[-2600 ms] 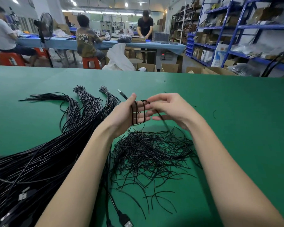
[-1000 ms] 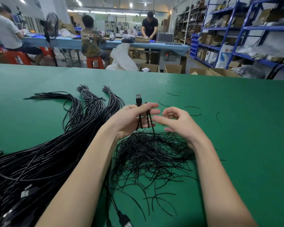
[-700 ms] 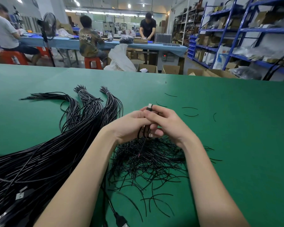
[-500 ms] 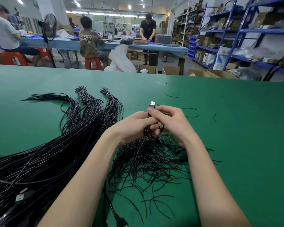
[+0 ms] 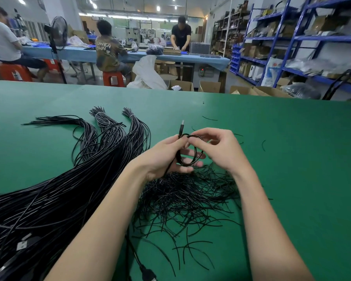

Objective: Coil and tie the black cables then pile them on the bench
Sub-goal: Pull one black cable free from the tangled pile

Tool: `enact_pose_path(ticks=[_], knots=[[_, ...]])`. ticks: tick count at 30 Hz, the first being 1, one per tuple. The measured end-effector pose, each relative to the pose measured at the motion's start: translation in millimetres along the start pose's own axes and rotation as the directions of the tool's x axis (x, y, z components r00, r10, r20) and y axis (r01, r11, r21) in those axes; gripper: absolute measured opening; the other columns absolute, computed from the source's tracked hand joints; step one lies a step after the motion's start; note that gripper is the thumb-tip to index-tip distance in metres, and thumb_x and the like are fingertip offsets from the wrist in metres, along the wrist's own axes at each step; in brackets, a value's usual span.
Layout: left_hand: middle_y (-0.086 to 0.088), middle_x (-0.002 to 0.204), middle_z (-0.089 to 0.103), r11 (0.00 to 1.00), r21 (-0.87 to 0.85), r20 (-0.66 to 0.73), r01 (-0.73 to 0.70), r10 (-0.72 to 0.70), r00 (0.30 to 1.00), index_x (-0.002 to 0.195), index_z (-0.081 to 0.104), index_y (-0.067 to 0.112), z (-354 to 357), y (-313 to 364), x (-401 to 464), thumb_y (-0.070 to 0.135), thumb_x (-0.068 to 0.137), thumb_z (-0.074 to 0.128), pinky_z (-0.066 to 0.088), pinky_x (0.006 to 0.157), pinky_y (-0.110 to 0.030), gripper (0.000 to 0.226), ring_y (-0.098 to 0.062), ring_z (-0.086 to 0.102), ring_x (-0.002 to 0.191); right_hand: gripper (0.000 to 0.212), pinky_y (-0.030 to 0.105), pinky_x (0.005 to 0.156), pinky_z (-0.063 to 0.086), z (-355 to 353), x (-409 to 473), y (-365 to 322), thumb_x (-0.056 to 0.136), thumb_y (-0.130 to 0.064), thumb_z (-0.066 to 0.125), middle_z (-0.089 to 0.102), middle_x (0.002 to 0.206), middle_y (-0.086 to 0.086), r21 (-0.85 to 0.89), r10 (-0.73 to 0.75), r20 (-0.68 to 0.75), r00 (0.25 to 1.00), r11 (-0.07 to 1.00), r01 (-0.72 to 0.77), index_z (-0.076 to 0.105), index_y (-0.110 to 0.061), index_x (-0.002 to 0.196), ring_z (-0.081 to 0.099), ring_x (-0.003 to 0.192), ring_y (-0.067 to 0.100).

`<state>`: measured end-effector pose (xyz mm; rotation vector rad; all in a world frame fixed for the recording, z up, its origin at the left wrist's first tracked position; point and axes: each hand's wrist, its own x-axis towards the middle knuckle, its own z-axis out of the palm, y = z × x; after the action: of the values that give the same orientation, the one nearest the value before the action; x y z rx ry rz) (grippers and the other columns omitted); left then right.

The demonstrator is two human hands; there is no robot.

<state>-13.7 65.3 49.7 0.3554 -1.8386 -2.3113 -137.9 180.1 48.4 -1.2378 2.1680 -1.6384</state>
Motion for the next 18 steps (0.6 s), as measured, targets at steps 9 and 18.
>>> enact_pose_path(ticks=[9, 18], knots=[[-0.008, 0.086, 0.07, 0.999, -0.023, 0.039, -0.024, 0.024, 0.999, 0.113, 0.06, 0.014, 0, -1, 2, 0.021, 0.109, 0.04, 0.055, 0.061, -0.028, 0.021, -0.019, 0.067, 0.076, 0.024, 0.015, 0.055, 0.043, 26, -2, 3, 0.084, -0.031, 0.083, 0.074, 0.079, -0.021, 0.048, -0.06, -0.287, 0.956, 0.996, 0.077, 0.074, -0.047, 0.069, 0.053, 0.054, 0.007], [0.003, 0.074, 0.048, 0.992, 0.124, 0.05, -0.014, 0.008, 0.999, 0.11, 0.059, 0.016, 1, -3, 2, 0.015, 0.109, 0.036, 0.039, 0.049, -0.017, 0.023, -0.007, 0.046, 0.058, 0.024, 0.018, 0.061, 0.042, 28, -2, 7, 0.093, -0.042, 0.071, 0.067, 0.078, -0.01, -0.007, -0.001, -0.201, 0.98, 1.0, -0.001, 0.074, -0.042, 0.069, 0.059, 0.063, 0.006]])
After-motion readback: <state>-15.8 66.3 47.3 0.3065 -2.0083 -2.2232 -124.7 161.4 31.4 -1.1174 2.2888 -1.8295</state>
